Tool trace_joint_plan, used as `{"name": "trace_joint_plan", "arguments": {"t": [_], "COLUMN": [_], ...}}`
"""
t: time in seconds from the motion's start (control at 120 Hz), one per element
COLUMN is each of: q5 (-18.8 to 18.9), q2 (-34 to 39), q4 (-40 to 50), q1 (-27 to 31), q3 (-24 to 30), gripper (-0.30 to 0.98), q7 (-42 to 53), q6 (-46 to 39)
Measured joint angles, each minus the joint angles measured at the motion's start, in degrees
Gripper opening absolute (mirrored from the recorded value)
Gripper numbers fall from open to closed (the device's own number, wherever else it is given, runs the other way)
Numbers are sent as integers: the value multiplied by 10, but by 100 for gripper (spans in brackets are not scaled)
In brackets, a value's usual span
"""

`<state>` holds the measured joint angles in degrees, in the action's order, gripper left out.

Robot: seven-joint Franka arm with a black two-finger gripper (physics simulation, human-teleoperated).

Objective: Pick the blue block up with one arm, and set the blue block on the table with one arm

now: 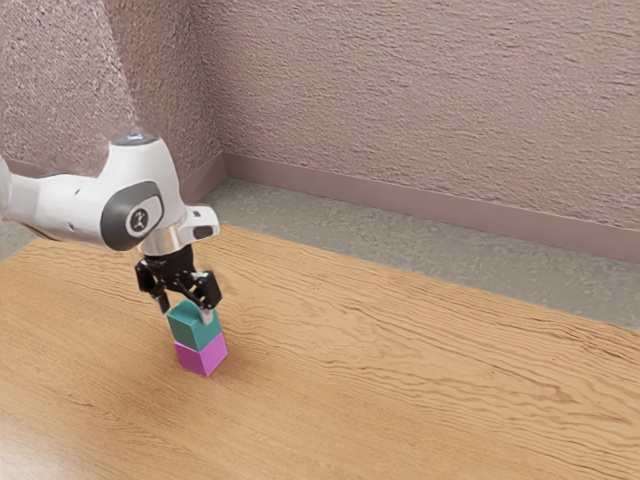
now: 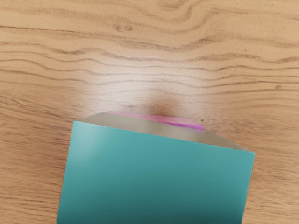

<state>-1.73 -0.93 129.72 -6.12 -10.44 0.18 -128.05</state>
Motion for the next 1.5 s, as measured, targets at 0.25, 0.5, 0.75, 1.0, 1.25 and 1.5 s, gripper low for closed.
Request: {"name": "trace_joint_plan", "arguments": {"t": [0.25, 0.5, 0.75, 1.0, 1.25, 1.5], "q5": [-15, -23, -18, -6, -10, -13], "q2": [-27, -40, -33, -13, -103, -132], "q4": [-1, -1, -4, -49, -115, -96], "q1": [-3, -1, -2, 22, 148, 160], "q3": [1, -1, -3, -7, -7, -5], "gripper": [69, 68, 32, 38, 39, 39], "q7": [-2, -2, -5, 1, 39, 66], "q6": [-20, -30, -30, 1, 26, -25]}}
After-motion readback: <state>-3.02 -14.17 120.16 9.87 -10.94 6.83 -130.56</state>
